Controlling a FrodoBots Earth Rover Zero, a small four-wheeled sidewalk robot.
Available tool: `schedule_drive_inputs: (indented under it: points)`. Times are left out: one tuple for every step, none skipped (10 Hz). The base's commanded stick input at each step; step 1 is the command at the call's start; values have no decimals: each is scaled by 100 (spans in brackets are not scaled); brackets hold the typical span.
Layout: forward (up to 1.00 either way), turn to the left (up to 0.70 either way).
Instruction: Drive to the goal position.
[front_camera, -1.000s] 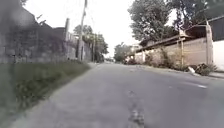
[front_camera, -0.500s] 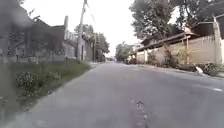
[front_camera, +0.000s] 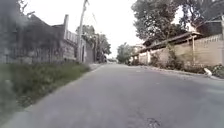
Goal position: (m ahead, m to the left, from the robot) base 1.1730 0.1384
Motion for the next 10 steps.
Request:
schedule_drive_inputs:
  points:
    - [100, 0]
    - [100, 0]
    - [100, 0]
    - [100, 0]
    - [100, 0]
    - [100, 0]
    - [100, 0]
    - [100, 0]
    - [100, 0]
    - [100, 0]
